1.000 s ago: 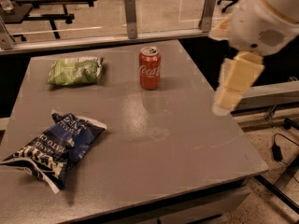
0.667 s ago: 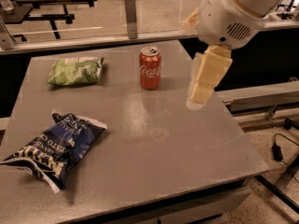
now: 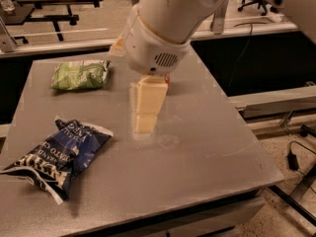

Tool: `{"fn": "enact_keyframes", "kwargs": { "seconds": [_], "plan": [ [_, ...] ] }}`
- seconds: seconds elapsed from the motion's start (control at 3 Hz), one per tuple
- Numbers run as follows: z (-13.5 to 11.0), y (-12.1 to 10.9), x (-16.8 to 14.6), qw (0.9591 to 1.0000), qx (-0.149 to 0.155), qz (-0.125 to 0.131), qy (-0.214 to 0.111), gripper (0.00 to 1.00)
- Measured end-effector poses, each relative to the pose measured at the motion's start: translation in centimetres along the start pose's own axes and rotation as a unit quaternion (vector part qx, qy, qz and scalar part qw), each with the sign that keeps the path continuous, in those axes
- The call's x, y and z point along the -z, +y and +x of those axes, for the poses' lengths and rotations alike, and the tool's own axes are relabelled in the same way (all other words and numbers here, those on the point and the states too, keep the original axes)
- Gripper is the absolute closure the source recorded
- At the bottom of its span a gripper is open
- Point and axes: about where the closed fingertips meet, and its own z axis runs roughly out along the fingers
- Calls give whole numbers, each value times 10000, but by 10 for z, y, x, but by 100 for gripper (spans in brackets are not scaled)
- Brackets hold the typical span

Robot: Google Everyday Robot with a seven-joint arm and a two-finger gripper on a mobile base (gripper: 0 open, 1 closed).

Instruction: Pick blue chip bag

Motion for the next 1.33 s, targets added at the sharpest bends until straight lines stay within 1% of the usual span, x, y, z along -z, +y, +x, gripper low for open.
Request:
{"fn": "enact_keyframes", "kwargs": {
  "seconds": [0.33,0.67,1.0,1.33],
  "plan": [
    [-37,8,-49,9973,657,-316,49,0],
    [-54,14,-81,9938,986,-512,87,0],
    [-67,18,-126,9855,1473,-827,179,0],
    [-71,17,-157,9780,1752,-1122,169,0]
  ]
}}
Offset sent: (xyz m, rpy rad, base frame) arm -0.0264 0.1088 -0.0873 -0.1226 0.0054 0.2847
